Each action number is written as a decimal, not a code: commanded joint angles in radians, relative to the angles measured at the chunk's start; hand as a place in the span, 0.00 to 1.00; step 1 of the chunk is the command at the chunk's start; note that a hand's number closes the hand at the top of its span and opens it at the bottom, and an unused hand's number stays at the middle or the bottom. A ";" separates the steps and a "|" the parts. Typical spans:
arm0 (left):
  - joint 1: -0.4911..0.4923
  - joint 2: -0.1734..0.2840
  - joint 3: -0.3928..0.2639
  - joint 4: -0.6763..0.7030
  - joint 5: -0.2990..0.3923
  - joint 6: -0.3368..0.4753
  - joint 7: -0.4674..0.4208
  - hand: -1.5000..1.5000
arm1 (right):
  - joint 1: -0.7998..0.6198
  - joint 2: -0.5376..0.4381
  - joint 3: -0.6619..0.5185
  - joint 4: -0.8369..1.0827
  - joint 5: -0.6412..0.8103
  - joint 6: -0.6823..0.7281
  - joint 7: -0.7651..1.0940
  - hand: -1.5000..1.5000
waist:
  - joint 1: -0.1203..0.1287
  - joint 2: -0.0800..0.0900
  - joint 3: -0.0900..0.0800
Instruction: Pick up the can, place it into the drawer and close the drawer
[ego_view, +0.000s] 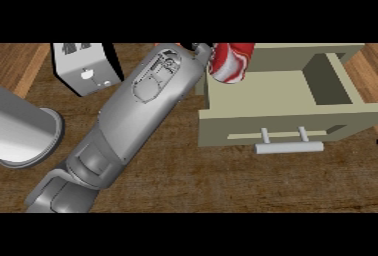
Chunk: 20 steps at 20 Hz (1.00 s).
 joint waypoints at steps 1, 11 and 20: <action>-0.103 0.000 0.002 0.115 0.046 -0.005 -0.006 1.00 | 0.049 -0.001 -0.024 -0.035 -0.030 0.021 0.001 0.00 | -0.006 -0.001 0.000; -0.156 0.000 -0.116 0.303 0.185 0.042 -0.138 1.00 | -0.037 0.030 0.059 0.014 0.060 -0.015 0.005 0.00 | -0.035 0.009 0.001; -0.173 0.000 -0.200 0.387 0.247 0.081 -0.194 1.00 | -0.109 -0.029 -0.018 0.054 0.001 -0.019 0.047 0.00 | -0.037 0.011 0.001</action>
